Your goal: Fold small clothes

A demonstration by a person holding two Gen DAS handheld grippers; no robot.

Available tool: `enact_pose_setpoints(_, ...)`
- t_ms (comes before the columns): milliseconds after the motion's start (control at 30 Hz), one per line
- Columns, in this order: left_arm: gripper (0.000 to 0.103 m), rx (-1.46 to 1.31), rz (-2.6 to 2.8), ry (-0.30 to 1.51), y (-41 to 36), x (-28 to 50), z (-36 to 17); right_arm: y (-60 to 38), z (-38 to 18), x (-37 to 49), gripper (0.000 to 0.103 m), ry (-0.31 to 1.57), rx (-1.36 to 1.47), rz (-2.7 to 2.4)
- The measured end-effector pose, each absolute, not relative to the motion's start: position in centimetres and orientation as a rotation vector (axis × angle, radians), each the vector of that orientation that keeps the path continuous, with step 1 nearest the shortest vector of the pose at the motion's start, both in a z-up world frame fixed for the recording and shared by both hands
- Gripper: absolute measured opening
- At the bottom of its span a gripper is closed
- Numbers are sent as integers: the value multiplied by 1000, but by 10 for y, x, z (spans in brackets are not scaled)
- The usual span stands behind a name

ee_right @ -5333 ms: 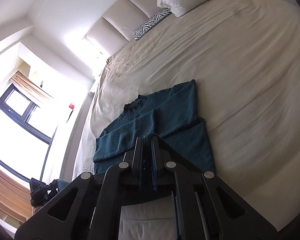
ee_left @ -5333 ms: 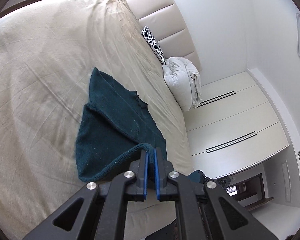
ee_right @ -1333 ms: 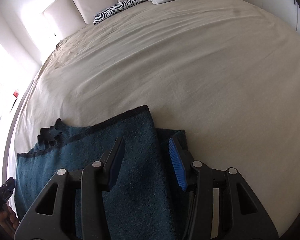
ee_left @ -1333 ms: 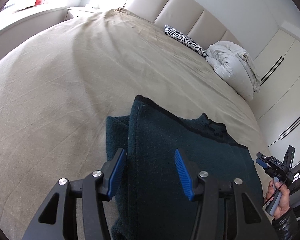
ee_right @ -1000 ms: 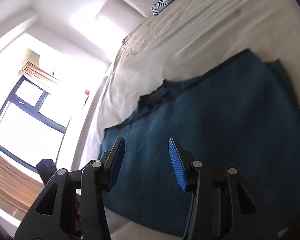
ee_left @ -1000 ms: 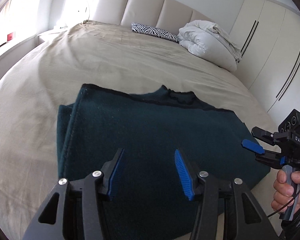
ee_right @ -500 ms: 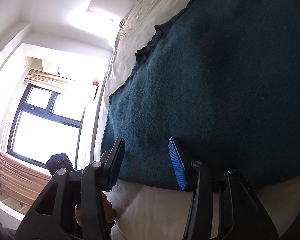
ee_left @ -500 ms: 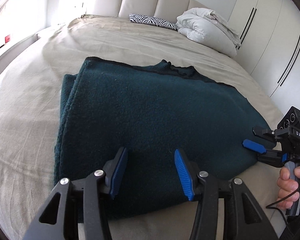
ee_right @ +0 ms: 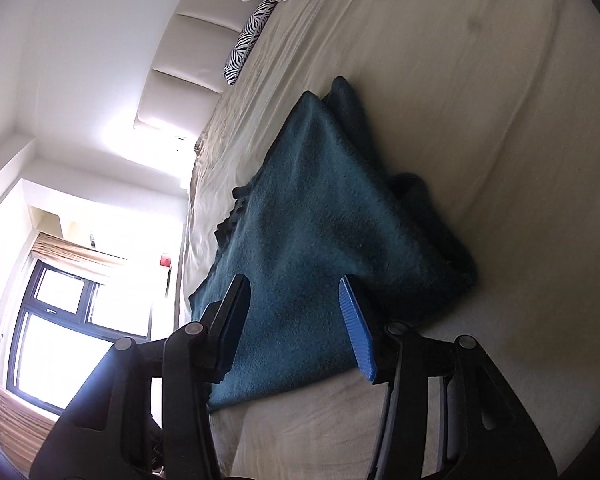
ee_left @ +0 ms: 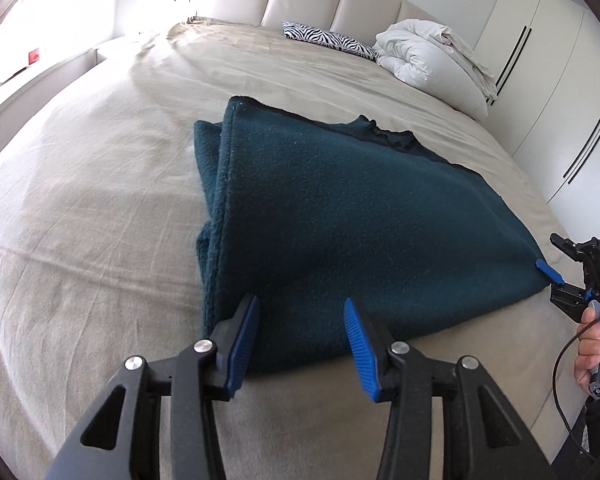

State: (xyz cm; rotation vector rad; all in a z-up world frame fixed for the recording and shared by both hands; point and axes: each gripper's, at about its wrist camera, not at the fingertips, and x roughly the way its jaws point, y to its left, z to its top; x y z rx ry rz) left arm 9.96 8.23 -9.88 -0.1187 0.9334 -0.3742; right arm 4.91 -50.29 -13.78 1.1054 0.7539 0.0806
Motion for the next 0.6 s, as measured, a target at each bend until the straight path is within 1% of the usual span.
enact_pose_setpoints(33, 55, -105, -367, 927, 79, 97, -96, -488, -135, 54, 46, 764, 1108, 125)
enact_pose_setpoints(100, 62, -77, -353, 917, 71, 94, -93, -439, -133, 79, 46, 821, 1094, 222)
enact_pose_setpoints(233, 62, -79, -313, 952, 67, 97, -103, -357, -153, 108, 46, 967, 1074, 367)
enact_pose_setpoints(333, 62, -70, -311, 960, 66, 98, -106, -320, -178, 123, 46, 1079, 1029, 400)
enact_pose_setpoints(367, 62, -64, -313, 959, 66, 98, -106, -319, -183, 124, 44, 1086, 1027, 390)
enact_pose_setpoints(433, 62, -68, -319, 962, 67, 98, -106, -329, -185, 125, 44, 1058, 1064, 400)
enact_pose_setpoints(600, 62, -82, -324, 961, 70, 97, -107, -394, -176, 100, 44, 958, 1098, 257)
